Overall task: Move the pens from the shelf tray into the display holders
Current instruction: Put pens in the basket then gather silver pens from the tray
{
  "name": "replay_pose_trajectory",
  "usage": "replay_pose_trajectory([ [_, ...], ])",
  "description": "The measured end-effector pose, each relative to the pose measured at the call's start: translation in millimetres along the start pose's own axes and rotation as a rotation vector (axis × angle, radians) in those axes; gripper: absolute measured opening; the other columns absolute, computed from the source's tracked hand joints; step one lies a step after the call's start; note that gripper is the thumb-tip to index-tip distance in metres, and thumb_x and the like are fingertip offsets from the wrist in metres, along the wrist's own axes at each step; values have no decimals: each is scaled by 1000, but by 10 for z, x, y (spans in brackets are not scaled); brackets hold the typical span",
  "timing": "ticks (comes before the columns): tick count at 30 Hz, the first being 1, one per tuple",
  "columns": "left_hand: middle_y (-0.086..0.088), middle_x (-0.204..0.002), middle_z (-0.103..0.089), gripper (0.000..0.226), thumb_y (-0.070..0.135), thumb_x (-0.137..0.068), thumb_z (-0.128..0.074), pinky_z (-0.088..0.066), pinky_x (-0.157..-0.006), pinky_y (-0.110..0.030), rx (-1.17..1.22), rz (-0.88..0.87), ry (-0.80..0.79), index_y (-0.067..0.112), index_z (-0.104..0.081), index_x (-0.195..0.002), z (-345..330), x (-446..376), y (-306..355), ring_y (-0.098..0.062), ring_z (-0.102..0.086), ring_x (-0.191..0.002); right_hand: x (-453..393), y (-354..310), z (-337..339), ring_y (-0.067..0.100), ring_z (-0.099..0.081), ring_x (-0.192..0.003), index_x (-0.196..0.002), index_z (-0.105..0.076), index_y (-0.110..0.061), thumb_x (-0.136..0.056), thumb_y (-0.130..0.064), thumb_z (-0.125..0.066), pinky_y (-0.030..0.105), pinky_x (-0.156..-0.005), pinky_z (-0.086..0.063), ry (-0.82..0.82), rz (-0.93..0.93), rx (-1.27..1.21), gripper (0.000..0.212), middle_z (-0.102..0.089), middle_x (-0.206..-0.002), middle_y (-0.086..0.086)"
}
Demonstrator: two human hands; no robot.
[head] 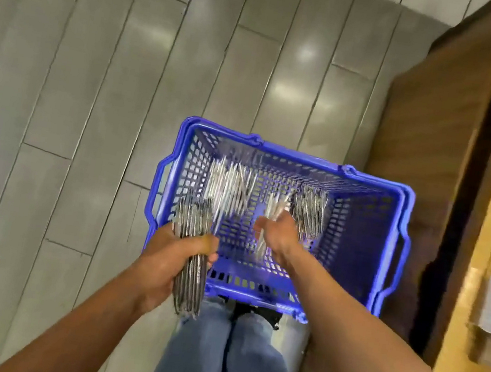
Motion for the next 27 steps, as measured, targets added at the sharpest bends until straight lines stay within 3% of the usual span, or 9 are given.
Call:
replay_pose_trajectory([
  [5, -11, -62, -61, 12, -5, -79, -72, -51, -50, -23, 25, 57, 8, 2, -64, -82, 140, -902, -408, -17, -60, -51, -1181, 127, -775, 25, -63, -77, -105, -65, 1, -85, -10, -66, 29, -59, -44, 14, 53, 128, 23, -67, -95, 14],
  [7, -13, -64, -60, 9, -7, -83, -68, -50, -50, -21, 16, 81, 14, 0, -63, -86, 168, -1175, -507, -16, -59, -50, -1479, 169, -1015, 34, -66, -97, -113, -62, 2, -85, -11, -66, 33, -77, -52, -2, 62, 186, 31, -68, -108, 20],
  [9, -12, -66, -59, 10, -7, -84, -66, -49, -53, -22, 7, 92, 0, 0, -63, -90, 157, -1367, -553, -16, -59, -53, -1632, 195, -1151, 38, -62, -109, -122, -55, 3, -87, -14, -66, 40, -91, -50, 12, 81, 253, 41, -64, -119, 23],
  [12, -11, -67, -60, 11, -7, -84, -66, -49, -57, -25, 3, 90, -6, 3, -63, -90, 127, -1554, -558, -18, -59, -57, -1693, 171, -1209, 37, -63, -104, -124, -54, 2, -87, -13, -64, 41, -88, -51, 54, 129, 272, 41, -66, -113, 23],
  [15, -11, -66, -61, 9, -5, -84, -66, -51, -56, -25, -27, 98, 3, 2, -65, -88, 79, -1641, -541, -18, -59, -57, -1562, 174, -1135, 33, -64, -91, -116, -58, 2, -84, -5, -64, 42, -84, -53, 49, 154, 248, 33, -66, -98, 18],
  [18, -10, -67, -65, 9, -2, -82, -68, -53, -59, -27, -87, 118, -3, 3, -66, -89, -51, -1665, -538, -18, -62, -62, -1360, 293, -948, 24, -62, -93, -117, -61, -1, -82, -3, -67, 37, -86, -53, -54, 140, 236, 35, -65, -101, 9],
  [22, -11, -68, -67, 14, -1, -81, -71, -52, -54, -26, -161, 153, 37, 0, -65, -93, -304, -1747, -604, -15, -64, -57, -1094, 567, -511, 6, -64, -81, -106, -60, -11, -86, -6, -69, 19, -77, -51, -67, 31, -32, 22, -60, -88, -2],
  [27, -16, -68, -61, 12, -10, -76, -65, -50, -56, -30, -317, 131, -15, 1, -62, -78, -859, -1975, -712, -25, -59, -63, -862, 873, 204, 17, -59, -76, -92, -61, -22, -90, -4, -61, 36, -78, -52, 25, -5, -218, 19, -64, -88, 3],
])
Point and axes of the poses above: each hand's wrist, its own x-axis away from the middle knuckle, its own z-axis out of the back of the hand, y = z × x, the point moved 4 cm from there along -x, towards the middle knuckle
